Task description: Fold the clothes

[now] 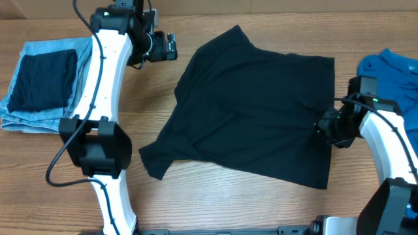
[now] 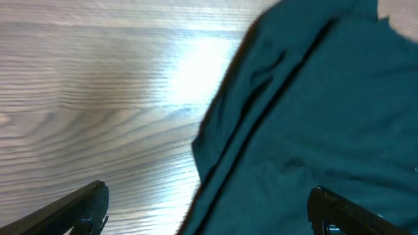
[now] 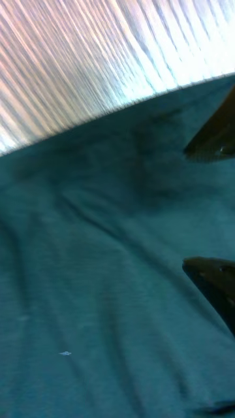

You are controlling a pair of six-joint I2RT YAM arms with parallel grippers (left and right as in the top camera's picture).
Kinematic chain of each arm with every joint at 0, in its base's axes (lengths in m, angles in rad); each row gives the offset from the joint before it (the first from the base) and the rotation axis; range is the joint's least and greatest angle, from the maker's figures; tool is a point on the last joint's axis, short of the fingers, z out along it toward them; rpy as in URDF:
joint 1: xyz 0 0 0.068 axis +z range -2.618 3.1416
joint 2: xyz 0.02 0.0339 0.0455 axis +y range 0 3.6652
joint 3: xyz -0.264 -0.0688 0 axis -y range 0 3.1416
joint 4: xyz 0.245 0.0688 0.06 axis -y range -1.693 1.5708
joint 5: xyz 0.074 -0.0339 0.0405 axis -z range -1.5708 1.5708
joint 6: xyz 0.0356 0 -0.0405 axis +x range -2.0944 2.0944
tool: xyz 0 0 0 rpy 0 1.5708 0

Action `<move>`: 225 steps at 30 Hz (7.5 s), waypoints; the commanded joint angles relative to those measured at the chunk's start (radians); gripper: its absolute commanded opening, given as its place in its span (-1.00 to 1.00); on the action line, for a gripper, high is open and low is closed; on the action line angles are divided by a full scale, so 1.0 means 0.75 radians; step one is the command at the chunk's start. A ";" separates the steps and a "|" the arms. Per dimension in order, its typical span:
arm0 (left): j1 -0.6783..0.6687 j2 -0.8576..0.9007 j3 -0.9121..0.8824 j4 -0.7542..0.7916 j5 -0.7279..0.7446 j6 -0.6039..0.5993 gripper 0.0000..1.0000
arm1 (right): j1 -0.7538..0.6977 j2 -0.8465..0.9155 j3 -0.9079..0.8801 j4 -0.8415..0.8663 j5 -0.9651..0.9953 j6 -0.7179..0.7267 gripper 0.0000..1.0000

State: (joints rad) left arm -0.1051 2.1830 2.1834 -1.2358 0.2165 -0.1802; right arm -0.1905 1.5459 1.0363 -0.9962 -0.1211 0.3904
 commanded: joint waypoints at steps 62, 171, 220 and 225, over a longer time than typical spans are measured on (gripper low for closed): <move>-0.114 0.404 -0.006 0.123 -0.116 -0.256 0.61 | 0.133 0.031 -0.397 0.404 0.309 0.112 -0.13; -0.172 0.420 -0.084 0.854 -1.023 0.695 0.61 | 0.133 0.031 -0.397 0.430 0.295 0.108 0.15; 0.018 0.403 -0.155 0.291 -0.195 -0.280 0.10 | 0.133 0.031 -0.397 0.425 0.257 0.108 0.26; -0.003 0.403 -0.220 0.347 -0.200 -0.279 -0.37 | 0.133 0.031 -0.397 0.425 0.257 0.108 0.26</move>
State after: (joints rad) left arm -0.0856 2.4546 2.0724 -0.9836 0.0559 -0.3790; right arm -0.0898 1.5570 0.7517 -0.6785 0.0864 0.4698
